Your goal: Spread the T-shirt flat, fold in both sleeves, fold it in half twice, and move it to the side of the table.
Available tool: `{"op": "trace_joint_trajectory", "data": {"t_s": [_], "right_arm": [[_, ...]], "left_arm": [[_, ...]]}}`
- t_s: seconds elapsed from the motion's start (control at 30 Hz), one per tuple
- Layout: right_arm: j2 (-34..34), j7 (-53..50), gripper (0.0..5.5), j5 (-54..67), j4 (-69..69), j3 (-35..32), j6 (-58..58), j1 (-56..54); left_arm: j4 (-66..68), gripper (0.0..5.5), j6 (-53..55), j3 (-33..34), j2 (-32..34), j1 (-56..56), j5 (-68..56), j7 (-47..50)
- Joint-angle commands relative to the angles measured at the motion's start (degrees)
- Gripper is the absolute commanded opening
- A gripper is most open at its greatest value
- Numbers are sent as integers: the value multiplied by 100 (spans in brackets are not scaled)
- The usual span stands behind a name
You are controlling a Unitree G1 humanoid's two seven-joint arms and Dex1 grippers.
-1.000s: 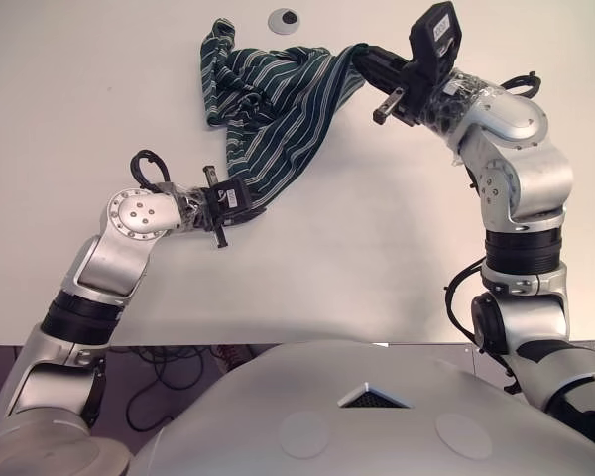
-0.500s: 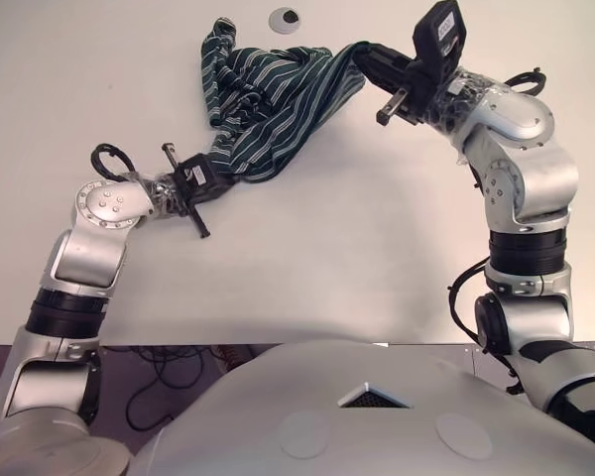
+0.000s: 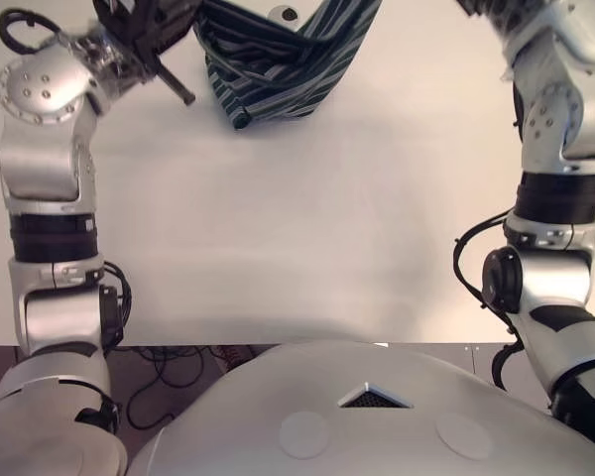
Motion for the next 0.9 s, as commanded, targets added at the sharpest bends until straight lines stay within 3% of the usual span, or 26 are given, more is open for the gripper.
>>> {"op": "trace_joint_trajectory", "data": {"t_s": [0.03,0.23,0.47,0.77,0.9], "right_arm": [[5,19,0,8,655,-107,-331,-728],[-221,-93,0,-275,2641,-249,-1145,-2015],[-479,-361,0,-510,5413,-566,-2197,-3829],[-713,-644,0,-939,6658,-632,-2817,-4796],[-853,224,0,-1118,6542,-459,-2774,-4624]], "left_arm": [[882,2,-274,-16,-136,-845,148,65],[3288,2,-949,-103,-462,-2780,471,203],[6361,2,-1461,270,-603,-5396,621,922],[7115,2,-1377,624,-586,-6453,782,1478],[7054,2,-1115,557,-440,-6345,823,269]]}}
